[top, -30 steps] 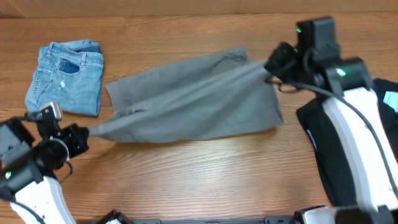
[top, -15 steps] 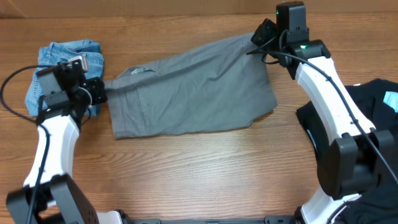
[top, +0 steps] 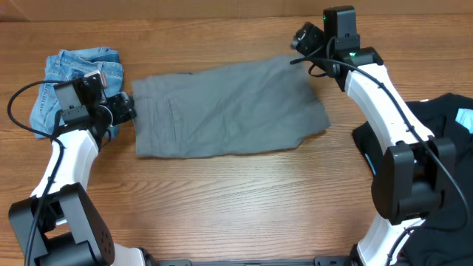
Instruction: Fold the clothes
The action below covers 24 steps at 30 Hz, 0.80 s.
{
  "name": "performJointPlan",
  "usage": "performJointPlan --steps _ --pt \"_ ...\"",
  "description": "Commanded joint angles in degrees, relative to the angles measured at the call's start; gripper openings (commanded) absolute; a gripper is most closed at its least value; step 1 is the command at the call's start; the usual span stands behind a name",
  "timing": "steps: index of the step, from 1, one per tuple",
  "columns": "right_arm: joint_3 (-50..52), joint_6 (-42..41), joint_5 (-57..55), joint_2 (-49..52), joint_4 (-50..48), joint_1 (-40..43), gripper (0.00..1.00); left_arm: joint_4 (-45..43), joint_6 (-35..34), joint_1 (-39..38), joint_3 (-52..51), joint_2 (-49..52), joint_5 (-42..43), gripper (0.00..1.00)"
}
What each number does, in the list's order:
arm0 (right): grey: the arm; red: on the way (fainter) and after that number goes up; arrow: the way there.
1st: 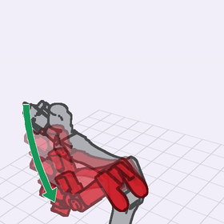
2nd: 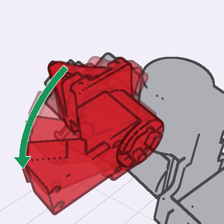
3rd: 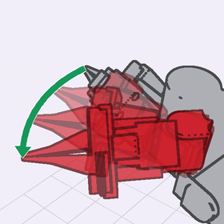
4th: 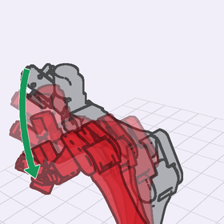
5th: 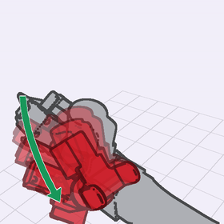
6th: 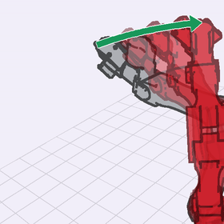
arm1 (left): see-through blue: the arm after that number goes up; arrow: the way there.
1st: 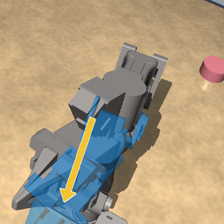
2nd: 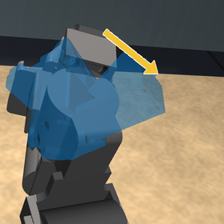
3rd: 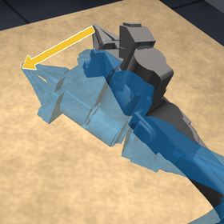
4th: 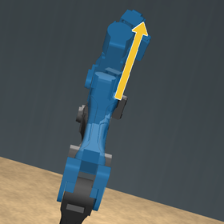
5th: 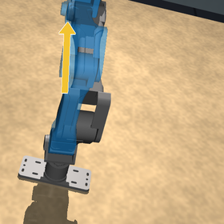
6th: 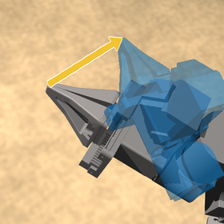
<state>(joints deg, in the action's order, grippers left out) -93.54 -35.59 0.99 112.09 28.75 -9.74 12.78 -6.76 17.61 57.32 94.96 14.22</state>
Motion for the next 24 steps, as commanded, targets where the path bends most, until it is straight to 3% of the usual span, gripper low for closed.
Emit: performJointPlan --steps 1,8,11,13,16,24 --pt "-1.0 4.4 -0.9 -2.0 5.2 2.8 1.00 5.4 -1.0 0.9 2.7 -2.6 -0.8 0.85" --pt "-1.0 4.4 5.5 -5.3 24.0 10.5 0.98 26.0 -0.8 1.0 5.1 -6.0 2.2 0.78" --pt "-0.5 4.6 7.0 -5.3 34.3 13.5 0.85 22.7 0.9 0.9 1.9 -2.4 4.1 0.69" --pt "-0.3 5.8 7.0 -5.3 36.6 13.9 0.80 20.7 2.7 0.9 1.5 0.2 8.1 0.60" --pt "-0.3 7.7 7.1 -5.3 39.7 13.9 0.68 16.8 4.1 0.9 1.5 5.4 13.7 0.53" --pt "-0.3 9.1 7.0 -5.3 42.3 13.8 0.66 10.1 4.3 1.0 1.6 14.4 26.5 0.39"
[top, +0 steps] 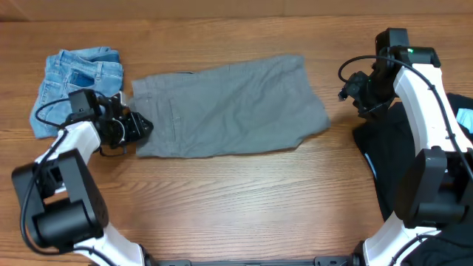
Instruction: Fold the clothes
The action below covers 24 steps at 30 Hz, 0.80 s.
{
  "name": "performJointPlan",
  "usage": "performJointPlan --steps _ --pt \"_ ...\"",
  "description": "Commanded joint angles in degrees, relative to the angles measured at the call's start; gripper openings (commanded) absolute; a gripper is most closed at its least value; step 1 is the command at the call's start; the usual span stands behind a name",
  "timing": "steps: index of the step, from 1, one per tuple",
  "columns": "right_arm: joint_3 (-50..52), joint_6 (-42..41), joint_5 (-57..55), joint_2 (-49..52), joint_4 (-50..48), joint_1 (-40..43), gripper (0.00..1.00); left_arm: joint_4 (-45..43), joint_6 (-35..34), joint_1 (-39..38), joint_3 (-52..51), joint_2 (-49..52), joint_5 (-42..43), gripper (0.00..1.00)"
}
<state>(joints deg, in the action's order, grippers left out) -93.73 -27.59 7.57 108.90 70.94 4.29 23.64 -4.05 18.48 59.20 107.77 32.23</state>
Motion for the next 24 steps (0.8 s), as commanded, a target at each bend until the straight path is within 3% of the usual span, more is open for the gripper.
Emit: performJointPlan --steps 1,3,7,11,13,17,24 --pt "-0.1 1.1 0.5 -2.1 0.1 -0.3 0.66 -1.0 1.5 0.1 -0.3 1.6 8.7 0.37" --pt "-0.1 1.0 0.5 -2.1 -0.2 -0.3 0.66 -1.3 1.5 0.1 -0.2 1.6 9.9 0.31" --pt "-0.1 1.1 -0.1 -2.1 -0.3 -0.4 0.65 -0.5 2.0 1.0 -0.2 1.4 14.3 0.04" --pt "0.1 1.1 -2.4 -1.6 -1.6 -0.4 0.52 0.7 2.0 3.0 -0.1 0.7 20.0 0.04" --pt "0.7 1.1 -2.4 -0.9 -2.5 -0.4 0.52 2.4 2.3 4.3 -0.1 0.0 22.0 0.04" --pt "2.7 9.9 3.1 1.6 -6.7 -0.6 0.59 6.4 3.8 6.8 -0.1 -1.8 26.8 0.04" --pt "8.5 19.2 12.6 7.7 -12.3 -1.5 0.86 12.5 8.4 7.7 -0.1 -4.4 27.8 0.04"
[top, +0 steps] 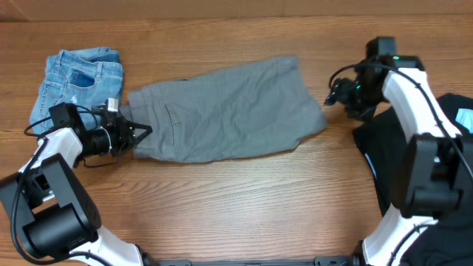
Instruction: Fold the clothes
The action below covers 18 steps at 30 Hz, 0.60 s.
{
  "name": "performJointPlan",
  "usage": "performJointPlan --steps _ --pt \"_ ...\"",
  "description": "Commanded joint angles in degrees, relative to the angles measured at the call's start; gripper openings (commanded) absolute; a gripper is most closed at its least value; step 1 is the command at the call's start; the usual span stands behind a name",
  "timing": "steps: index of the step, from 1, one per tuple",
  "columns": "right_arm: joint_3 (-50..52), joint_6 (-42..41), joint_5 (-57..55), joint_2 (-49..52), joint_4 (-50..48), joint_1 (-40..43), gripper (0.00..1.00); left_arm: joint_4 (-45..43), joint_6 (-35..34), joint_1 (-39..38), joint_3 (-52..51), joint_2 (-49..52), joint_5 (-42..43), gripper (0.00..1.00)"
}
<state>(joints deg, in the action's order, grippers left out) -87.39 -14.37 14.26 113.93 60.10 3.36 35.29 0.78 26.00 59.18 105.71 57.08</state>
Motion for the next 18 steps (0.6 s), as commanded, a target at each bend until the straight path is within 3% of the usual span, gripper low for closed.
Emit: performJointPlan --steps 1,4,5,8,9,11,15,18 --pt "3.2 9.4 10.2 3.4 -3.3 -0.8 0.87 1.0 3.5 0.2 -0.1 -2.4 3.0 0.04" --pt "5.2 15.2 17.8 4.4 -6.6 -1.9 0.83 1.1 3.5 0.2 -0.1 -2.4 3.0 0.04" --pt "5.7 15.4 17.7 4.4 -7.4 -2.4 0.74 1.2 3.5 0.2 -0.1 -2.4 3.0 0.04" --pt "5.7 16.0 14.3 4.4 -6.8 -2.6 0.33 1.5 3.5 0.2 0.0 -2.5 3.0 0.04" --pt "5.7 15.9 13.2 4.4 -6.5 -2.6 0.32 1.8 3.5 0.2 0.0 -2.5 3.0 0.04" --pt "5.7 13.5 6.7 4.4 -5.3 -2.0 0.16 3.8 4.3 0.3 0.8 -2.7 3.0 0.04" --pt "5.7 8.4 2.1 4.4 -5.4 -1.0 0.08 12.4 8.4 0.3 3.7 -3.5 2.7 0.04" --pt "5.7 6.8 2.3 4.4 -5.5 -1.0 0.06 23.3 11.3 0.2 6.2 -3.7 -6.6 0.04"
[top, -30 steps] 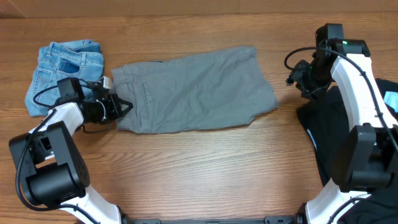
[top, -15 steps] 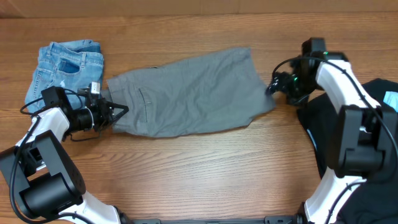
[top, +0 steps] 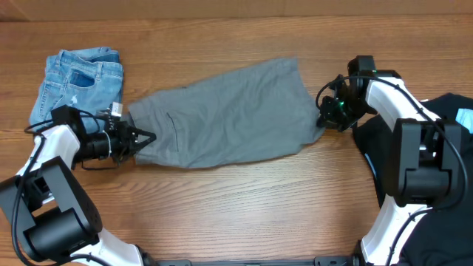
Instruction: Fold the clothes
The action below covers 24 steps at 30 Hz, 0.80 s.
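Grey shorts (top: 222, 114) lie spread and slightly skewed across the middle of the table. My left gripper (top: 151, 138) points right at their lower-left edge, and its fingertips come together on the cloth there. My right gripper (top: 324, 118) is down at the shorts' lower-right corner and touches the fabric. Its jaws are dark against the arm, so their state does not show.
A folded pair of denim shorts (top: 77, 77) sits at the far left, just behind my left arm. A black garment (top: 443, 148) lies heaped at the right edge beside my right arm. Bare wooden table (top: 236, 207) runs along the front.
My right gripper has moved left from just off the shorts onto their lower-right corner. The left gripper stayed at the lower-left edge. The shorts' front edge now bulges nearer the front of the table.
First my right gripper was at the shorts' far right corner and my left was beside the waistband. Then the right arm was off to the right and the left at the lower-left corner. Since then the shorts have skewed, and both grippers are at the front corners.
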{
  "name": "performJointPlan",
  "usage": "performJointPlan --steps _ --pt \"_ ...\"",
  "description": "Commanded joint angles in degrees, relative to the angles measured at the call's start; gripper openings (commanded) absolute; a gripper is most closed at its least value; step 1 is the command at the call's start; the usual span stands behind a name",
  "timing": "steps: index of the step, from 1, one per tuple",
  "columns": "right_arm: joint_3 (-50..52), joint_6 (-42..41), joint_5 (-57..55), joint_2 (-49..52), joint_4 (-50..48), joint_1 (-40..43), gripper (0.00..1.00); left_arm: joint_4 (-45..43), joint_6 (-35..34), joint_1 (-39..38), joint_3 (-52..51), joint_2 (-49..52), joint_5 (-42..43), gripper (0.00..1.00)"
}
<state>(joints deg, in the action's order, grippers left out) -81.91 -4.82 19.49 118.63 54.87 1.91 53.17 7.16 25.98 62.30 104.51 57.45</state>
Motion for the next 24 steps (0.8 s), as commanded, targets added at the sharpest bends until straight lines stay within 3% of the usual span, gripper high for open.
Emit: performJointPlan --steps 1,4,7,9,10,11,14,18,20,22,24 --pt "0.2 -2.8 -3.0 -0.3 -0.4 0.4 0.05 6.9 4.9 0.2 3.0 -2.5 -10.3 0.04" --pt "0.2 -4.1 -3.0 -0.3 -0.6 0.4 0.05 10.1 4.8 -0.3 2.5 -2.3 -20.6 0.07" --pt "0.2 -4.5 -3.0 -0.3 -0.4 0.4 0.05 10.6 3.8 -0.6 1.0 -2.3 -25.0 0.17" --pt "0.2 -5.4 -3.7 -0.3 -0.2 0.4 0.06 10.8 3.0 -0.6 0.5 -2.3 -26.6 0.31" --pt "0.2 -5.9 -4.3 -0.3 0.1 0.4 0.06 11.1 2.9 -0.6 0.5 -2.3 -27.7 0.33" --pt "0.2 -5.9 -4.5 -0.3 0.3 0.4 0.09 11.1 2.9 -0.5 0.5 -2.3 -28.6 0.33" --pt "-0.3 -5.9 -4.5 -0.3 1.5 0.8 0.38 11.1 0.1 1.7 3.2 -2.3 -30.4 0.33" --pt "-3.8 -5.9 -4.0 -1.1 5.1 2.4 0.44 11.4 0.0 5.3 9.0 -2.3 -30.9 0.41" --pt "-5.9 -5.7 -4.0 -2.8 6.7 3.0 0.45 9.8 -0.2 6.3 10.3 -2.3 -30.9 0.40" --pt "-8.2 -5.7 -3.5 -6.2 7.8 3.1 0.45 5.9 -1.3 6.1 9.7 -2.0 -30.8 0.22" --pt "-8.9 -5.7 -0.5 -9.2 7.4 2.9 0.48 3.3 -1.6 4.9 8.3 -1.3 -31.0 0.16"
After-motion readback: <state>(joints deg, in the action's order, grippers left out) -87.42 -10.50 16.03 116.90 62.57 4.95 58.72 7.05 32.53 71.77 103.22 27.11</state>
